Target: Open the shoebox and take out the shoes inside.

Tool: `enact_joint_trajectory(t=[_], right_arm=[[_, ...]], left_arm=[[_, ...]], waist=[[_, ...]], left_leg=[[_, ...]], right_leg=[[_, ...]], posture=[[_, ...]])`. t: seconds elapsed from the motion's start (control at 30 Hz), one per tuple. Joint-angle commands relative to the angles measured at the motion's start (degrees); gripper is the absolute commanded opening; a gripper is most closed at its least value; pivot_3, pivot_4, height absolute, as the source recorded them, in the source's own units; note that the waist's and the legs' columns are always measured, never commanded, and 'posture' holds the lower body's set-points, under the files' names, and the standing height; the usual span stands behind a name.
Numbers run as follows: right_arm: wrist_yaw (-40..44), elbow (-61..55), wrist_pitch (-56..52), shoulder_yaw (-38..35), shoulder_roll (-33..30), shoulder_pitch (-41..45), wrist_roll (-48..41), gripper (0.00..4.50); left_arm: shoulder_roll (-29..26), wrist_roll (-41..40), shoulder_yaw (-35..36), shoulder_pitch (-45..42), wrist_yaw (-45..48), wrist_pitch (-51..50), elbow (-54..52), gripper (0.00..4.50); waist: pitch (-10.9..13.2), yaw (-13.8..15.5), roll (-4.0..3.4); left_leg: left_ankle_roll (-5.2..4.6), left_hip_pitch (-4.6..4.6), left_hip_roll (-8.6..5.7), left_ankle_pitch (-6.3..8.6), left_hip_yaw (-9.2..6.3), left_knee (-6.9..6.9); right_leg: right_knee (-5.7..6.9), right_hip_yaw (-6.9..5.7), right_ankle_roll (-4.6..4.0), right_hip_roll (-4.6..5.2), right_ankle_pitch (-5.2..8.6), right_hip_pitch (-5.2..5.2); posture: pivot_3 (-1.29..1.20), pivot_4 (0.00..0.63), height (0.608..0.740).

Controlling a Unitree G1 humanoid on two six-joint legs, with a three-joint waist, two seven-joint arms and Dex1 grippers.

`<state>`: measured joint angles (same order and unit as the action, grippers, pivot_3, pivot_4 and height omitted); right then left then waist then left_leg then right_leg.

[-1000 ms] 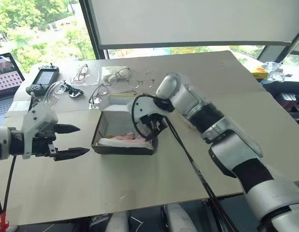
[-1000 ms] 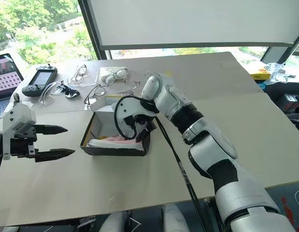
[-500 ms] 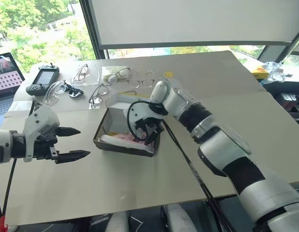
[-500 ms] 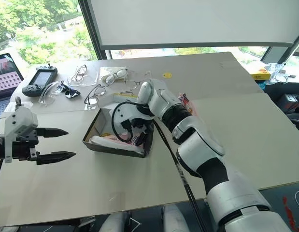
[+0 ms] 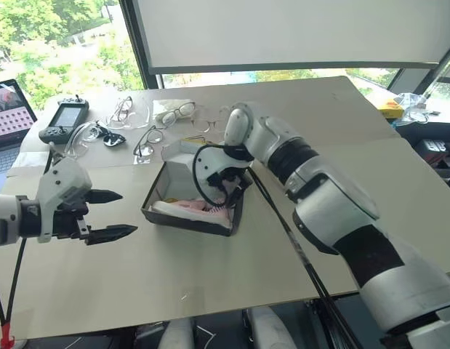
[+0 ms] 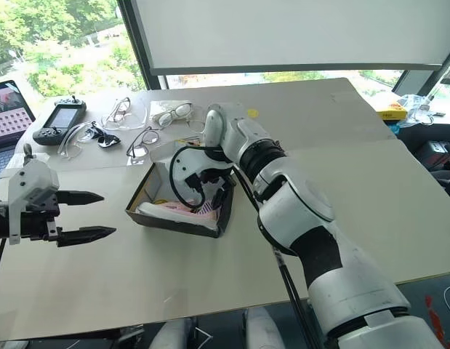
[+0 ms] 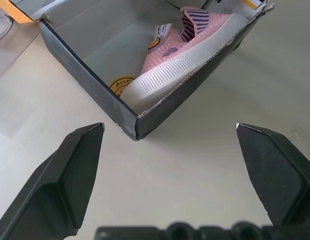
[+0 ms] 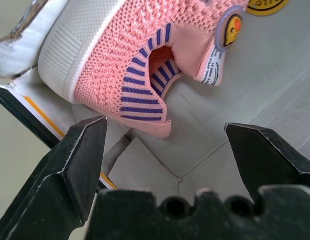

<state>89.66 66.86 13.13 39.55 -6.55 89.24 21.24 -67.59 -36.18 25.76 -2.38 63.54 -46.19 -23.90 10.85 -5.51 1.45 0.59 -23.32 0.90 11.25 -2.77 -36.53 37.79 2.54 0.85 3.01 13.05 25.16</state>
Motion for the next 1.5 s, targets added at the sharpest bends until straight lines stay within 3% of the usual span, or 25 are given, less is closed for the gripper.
enact_joint_trajectory(t=[0.03, 0.27, 0.3, 0.37, 0.6, 0.67, 0.7, 0.77, 1.03, 1.07, 1.13, 1.17, 1.37, 1.5], right_arm=[[2.8, -1.1, 2.0, 0.4, 0.4, -1.5, 1.2, 4.47], [2.8, -2.1, 2.5, 1.7, 1.3, -3.1, 0.8, 4.47], [2.8, -2.2, 2.3, 1.8, 1.6, -3.2, 0.5, 4.07], [2.8, -2.3, 1.4, 1.9, 2.1, -3.2, -0.2, 3.84], [2.8, -2.2, 0.5, 3.4, 2.4, -2.5, -2.6, 1.37], [2.8, -2.0, 0.2, 3.6, 2.4, -2.1, -3.2, 0.9], [2.8, -2.0, 0.1, 3.7, 2.4, -2.0, -3.6, 0.38], [2.8, -2.0, -0.3, 4.0, 2.4, -1.9, -4.2, 0.07], [2.6, -1.5, -4.7, -4.6, 3.1, 3.8, -8.1, 0.07], [2.3, -1.6, -4.9, -5.8, 3.1, 4.5, -8.4, 0.46], [2.6, -2.1, -5.0, -6.3, 2.4, 5.4, -9.4, 0.76], [2.8, -2.4, -4.9, -6.8, 2.3, 5.5, -9.3, 1.25], [-1.9, -2.7, -3.0, -7.0, 4.1, 3.3, -6.3, 3.18], [-4.4, -1.1, -0.1, -4.5, 4.3, 0.9, -1.7, 3.18]], left_arm=[[-0.1, -0.5, 0.4, -1.0, -0.2, 0.6, -0.5, 4.5], [-0.2, -0.3, 0.3, -1.2, -0.1, 0.8, -0.4, 4.5], [-0.1, -0.3, 0.3, -1.2, -0.1, 0.8, -0.4, 4.5], [-0.1, -0.2, 0.3, -1.2, -0.1, 0.8, -0.4, 4.5], [0.0, 0.0, -0.2, -1.5, -0.2, 1.2, -0.2, 4.5], [0.0, 0.0, -0.3, -1.7, -0.2, 1.2, -0.2, 4.5], [0.1, 0.0, -0.4, -1.7, -0.2, 1.2, -0.2, 4.5], [0.1, 0.2, -0.6, -1.8, -0.3, 1.3, -0.2, 4.5], [0.3, 0.2, -1.2, -2.2, -0.4, 1.4, -0.2, 4.5], [0.2, 0.2, -1.4, -2.3, -0.4, 1.4, 0.0, 4.5], [0.1, 0.3, -1.8, -2.7, -0.2, 1.6, 0.4, 4.5], [0.0, 0.4, -2.1, -3.0, -0.1, 1.8, 0.6, 4.5], [-0.3, 0.4, -3.7, -5.0, 0.1, 2.3, 1.6, 4.5], [-0.4, 0.3, -3.6, -4.9, 0.2, 2.1, 1.4, 4.5]], waist=[[0.0, 0.0, 0.0], [0.0, 0.1, 0.0], [0.0, 0.1, 0.0], [0.0, 0.0, 0.0], [0.0, -0.1, 0.0], [0.0, -0.1, 0.0], [0.0, -0.1, 0.0], [0.0, 0.0, 0.0], [0.0, -0.1, -0.01], [0.0, 0.0, -0.01], [0.0, 0.0, -0.01], [0.0, 0.0, -0.01], [0.0, 0.0, 0.0], [0.0, 0.0, 0.0]], left_leg=[[0.0, 0.0, 0.0, 0.0, 0.0, 0.0], [0.0, 0.0, 0.0, 0.0, -0.01, 0.0], [0.0, 0.0, 0.0, 0.0, -0.01, 0.0], [0.0, 0.01, 0.0, 0.0, -0.02, 0.0], [0.0, 0.03, 0.01, 0.0, -0.02, 0.0], [0.0, 0.03, 0.01, 0.0, -0.01, 0.0], [0.0, 0.03, 0.01, 0.0, -0.02, 0.0], [0.0, 0.02, 0.02, 0.0, -0.02, 0.0], [0.0, 0.01, 0.03, 0.0, -0.02, 0.0], [0.0, 0.0, 0.03, 0.0, -0.02, 0.0], [0.0, 0.02, 0.02, 0.0, -0.03, 0.0], [0.01, 0.01, 0.02, 0.0, -0.04, 0.0], [0.01, 0.01, 0.01, 0.0, -0.03, 0.0], [0.01, -0.01, 0.0, 0.0, -0.03, 0.0]], right_leg=[[0.0, 0.0, 0.0, 0.0, 0.0, 0.0], [0.02, -0.01, 0.0, 0.0, 0.0, 0.0], [0.02, -0.01, 0.0, 0.0, 0.0, 0.0], [0.03, -0.01, 0.0, 0.0, 0.0, 0.0], [0.05, -0.01, 0.0, -0.01, 0.0, 0.0], [0.05, -0.01, -0.01, -0.01, 0.0, 0.0], [0.06, -0.01, -0.01, -0.02, 0.0, 0.0], [0.06, -0.01, -0.01, -0.01, 0.0, 0.01], [0.09, -0.01, -0.01, -0.02, 0.01, 0.05], [0.09, -0.01, -0.02, -0.02, 0.01, 0.06], [0.09, -0.02, -0.03, -0.02, 0.02, 0.04], [0.07, -0.02, -0.03, -0.01, 0.02, 0.03], [0.09, -0.03, -0.03, -0.01, 0.02, 0.01], [0.09, -0.02, -0.03, -0.01, 0.02, 0.03]], posture=[[0.0, 0.15, 0.74], [0.0, 0.15, 0.74], [0.0, 0.15, 0.74], [0.0, 0.15, 0.74], [0.0, 0.15, 0.74], [0.0, 0.15, 0.74], [0.0, 0.15, 0.74], [0.0, 0.15, 0.74], [0.0, 0.15, 0.74], [0.0, 0.15, 0.74], [0.0, 0.15, 0.74], [0.0, 0.15, 0.74], [0.0, 0.15, 0.74], [0.0, 0.15, 0.74]])
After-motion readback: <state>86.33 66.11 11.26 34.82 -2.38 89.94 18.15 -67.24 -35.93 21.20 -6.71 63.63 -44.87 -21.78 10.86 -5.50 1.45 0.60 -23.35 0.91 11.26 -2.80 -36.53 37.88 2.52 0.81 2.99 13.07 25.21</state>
